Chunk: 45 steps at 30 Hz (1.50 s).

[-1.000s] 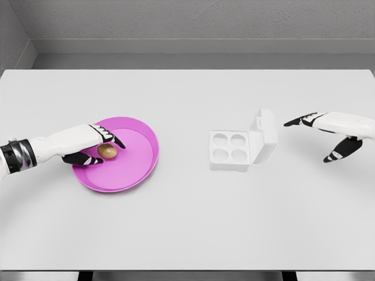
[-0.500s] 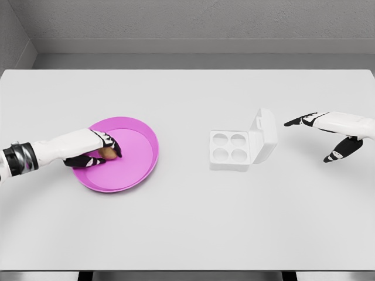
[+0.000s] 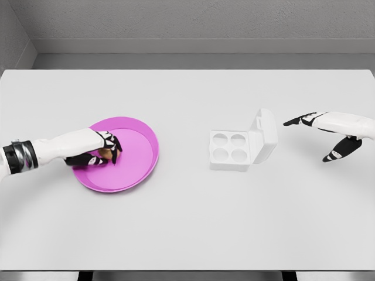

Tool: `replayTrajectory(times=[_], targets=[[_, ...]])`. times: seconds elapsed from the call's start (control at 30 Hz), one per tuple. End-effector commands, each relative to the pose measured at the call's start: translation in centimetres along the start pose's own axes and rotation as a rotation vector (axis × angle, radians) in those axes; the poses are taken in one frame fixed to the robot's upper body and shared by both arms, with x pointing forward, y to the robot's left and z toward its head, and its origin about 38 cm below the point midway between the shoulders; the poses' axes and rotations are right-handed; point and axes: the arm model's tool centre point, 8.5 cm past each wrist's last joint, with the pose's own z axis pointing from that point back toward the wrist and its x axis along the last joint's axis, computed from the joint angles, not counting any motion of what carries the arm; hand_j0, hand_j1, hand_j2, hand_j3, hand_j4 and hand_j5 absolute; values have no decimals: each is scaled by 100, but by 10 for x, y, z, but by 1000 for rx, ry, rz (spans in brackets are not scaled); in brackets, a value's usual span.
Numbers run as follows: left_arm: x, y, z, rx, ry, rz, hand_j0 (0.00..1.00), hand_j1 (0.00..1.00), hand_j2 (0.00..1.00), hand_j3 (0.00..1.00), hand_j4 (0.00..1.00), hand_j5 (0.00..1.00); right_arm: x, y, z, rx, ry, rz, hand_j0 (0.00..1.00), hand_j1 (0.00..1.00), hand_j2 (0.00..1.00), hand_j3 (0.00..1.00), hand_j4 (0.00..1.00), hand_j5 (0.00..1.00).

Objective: Pack egg into the box and close the box lid

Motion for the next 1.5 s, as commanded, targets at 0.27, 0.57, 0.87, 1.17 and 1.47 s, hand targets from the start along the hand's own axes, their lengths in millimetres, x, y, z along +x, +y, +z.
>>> replayTrajectory(times=[0.27,0.57,0.87,1.17,1.47], targets=[[38,21,-49,74,-144,-5,32,32,32,32,32,32,0,0,0,-4,-1,-7,100,100,100,100,100,100],[63,23,-84,112,-226,6,31,31,31,31,31,31,0,-1,0,-5,-1,-4,100,100,100,100,100,100],[64,31,-88,117,-233,-1,31,31,31,31,31,31,1,-1,0,-4,-2,-2,100,100,100,100,100,100],[77,34,-110,130,-271,8,31,31,31,31,31,31,0,-1,1,-4,1,-3,100,100,100,100,100,100],[99,37,-133,135,-329,-2,31,31,31,31,31,31,-1,-1,2,-2,4,-3,100,100,100,100,100,100]])
